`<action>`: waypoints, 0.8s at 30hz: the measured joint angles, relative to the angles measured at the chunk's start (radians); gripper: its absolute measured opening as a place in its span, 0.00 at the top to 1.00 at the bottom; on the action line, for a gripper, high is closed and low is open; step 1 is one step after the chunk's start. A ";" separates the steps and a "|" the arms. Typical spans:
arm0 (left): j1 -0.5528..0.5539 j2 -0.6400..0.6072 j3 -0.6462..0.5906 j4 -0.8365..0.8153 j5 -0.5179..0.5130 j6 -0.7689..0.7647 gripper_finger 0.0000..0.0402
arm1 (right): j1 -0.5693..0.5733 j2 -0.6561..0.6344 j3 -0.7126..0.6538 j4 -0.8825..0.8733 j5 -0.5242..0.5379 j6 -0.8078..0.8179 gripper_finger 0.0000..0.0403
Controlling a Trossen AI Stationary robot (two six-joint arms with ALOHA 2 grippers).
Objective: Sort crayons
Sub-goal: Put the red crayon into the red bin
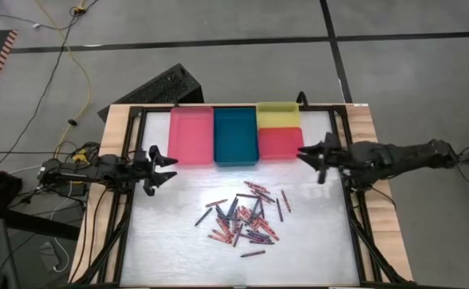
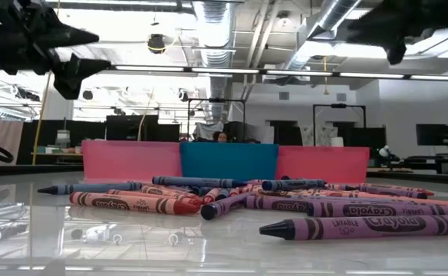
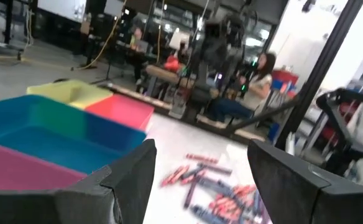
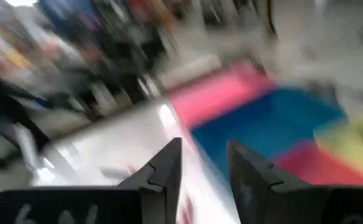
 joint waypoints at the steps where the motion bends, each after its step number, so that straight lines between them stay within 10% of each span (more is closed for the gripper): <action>1: 0.000 0.000 0.000 0.009 0.002 -0.003 0.39 | 0.007 0.053 0.040 -0.087 0.007 0.051 0.67; 9: 0.000 0.000 0.000 0.009 0.011 -0.011 0.39 | 0.072 0.459 0.237 -0.565 -0.019 0.524 0.67; 24: 0.000 0.000 0.000 -0.027 0.010 -0.044 0.39 | 0.221 0.914 0.255 -0.486 -0.253 0.833 0.67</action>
